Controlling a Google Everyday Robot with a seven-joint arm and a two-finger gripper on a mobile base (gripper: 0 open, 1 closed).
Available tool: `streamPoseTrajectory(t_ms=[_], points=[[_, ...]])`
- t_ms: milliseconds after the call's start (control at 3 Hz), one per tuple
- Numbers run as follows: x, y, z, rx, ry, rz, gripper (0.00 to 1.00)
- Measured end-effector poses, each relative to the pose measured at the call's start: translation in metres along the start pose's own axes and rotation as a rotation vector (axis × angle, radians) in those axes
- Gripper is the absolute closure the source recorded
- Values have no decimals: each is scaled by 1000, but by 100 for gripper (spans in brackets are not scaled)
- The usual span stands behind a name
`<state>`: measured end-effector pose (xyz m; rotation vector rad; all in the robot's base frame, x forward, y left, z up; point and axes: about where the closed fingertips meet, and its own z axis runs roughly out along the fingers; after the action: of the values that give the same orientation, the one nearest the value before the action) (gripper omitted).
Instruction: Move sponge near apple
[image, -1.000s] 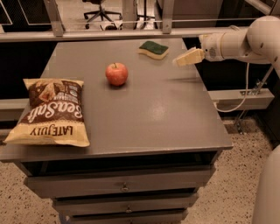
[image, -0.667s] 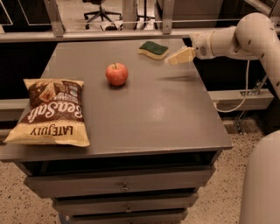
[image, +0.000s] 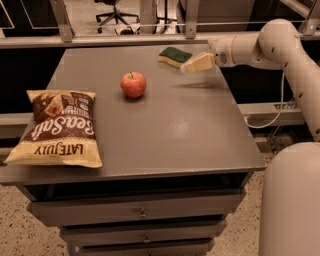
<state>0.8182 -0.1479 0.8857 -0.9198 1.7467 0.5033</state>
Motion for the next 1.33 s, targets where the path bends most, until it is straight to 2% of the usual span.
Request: streamPoseTrajectory(t_ms=[667,1333], points=[[8,-16,28,22,18,10,0],[13,-19,44,-6,36,1,0]])
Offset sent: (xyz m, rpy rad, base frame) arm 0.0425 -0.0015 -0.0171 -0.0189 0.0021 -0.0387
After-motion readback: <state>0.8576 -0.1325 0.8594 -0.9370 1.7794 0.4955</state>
